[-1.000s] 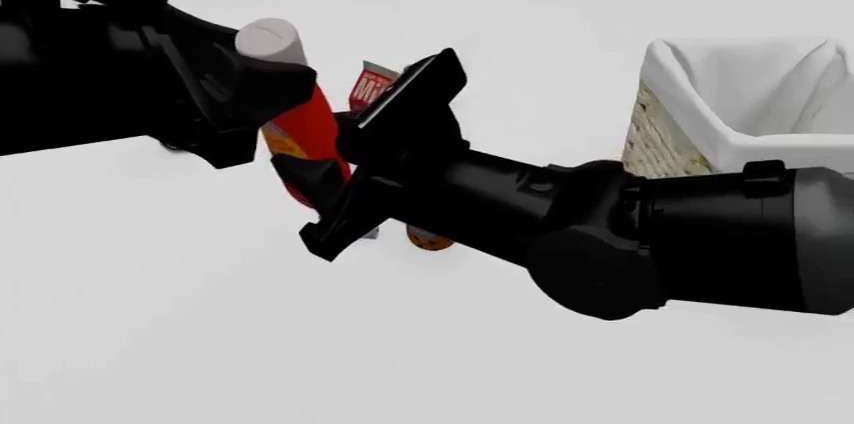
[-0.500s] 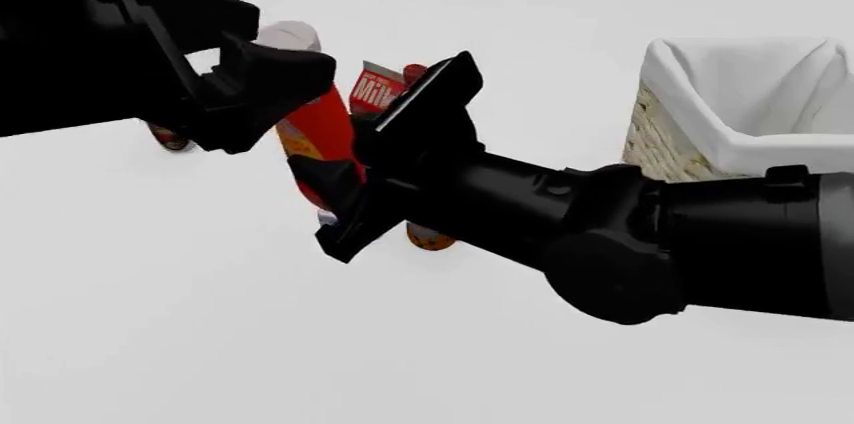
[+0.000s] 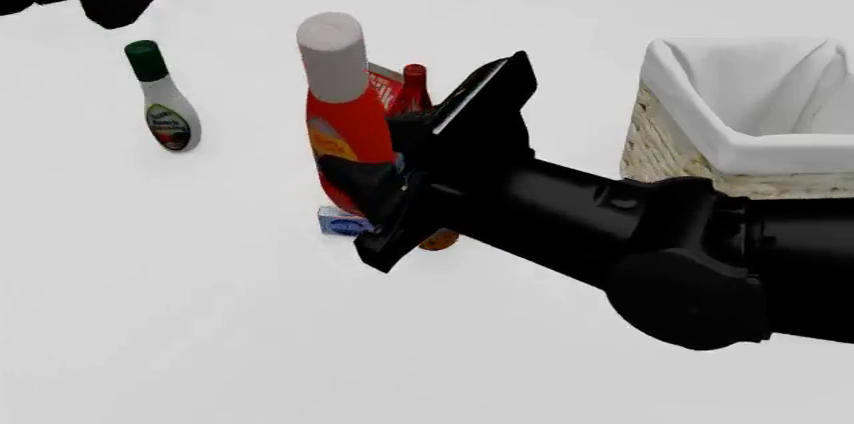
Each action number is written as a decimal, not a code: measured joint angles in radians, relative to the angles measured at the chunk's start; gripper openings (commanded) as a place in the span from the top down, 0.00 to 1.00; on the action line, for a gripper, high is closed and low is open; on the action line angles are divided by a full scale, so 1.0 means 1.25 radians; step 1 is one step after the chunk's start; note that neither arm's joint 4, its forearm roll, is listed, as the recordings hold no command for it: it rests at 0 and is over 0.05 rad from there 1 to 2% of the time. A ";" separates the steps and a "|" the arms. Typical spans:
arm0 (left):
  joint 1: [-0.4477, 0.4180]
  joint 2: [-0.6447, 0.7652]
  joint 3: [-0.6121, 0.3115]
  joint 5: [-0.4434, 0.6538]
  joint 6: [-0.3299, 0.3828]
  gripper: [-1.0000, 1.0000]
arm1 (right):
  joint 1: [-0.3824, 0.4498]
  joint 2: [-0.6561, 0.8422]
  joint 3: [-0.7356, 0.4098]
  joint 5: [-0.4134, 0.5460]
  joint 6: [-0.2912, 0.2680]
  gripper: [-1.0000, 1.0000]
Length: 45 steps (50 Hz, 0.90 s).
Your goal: Pick the ketchup and place it in the basket.
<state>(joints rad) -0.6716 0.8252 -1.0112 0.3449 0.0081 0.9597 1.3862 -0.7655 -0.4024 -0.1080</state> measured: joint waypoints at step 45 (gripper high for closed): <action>0.277 -0.055 0.241 -0.227 -0.106 0.00 | -0.337 -0.177 -0.062 0.109 0.038 1.00</action>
<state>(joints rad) -0.3255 0.7561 -0.7102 0.0616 -0.1247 0.5382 1.1649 -0.8424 -0.2656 -0.0605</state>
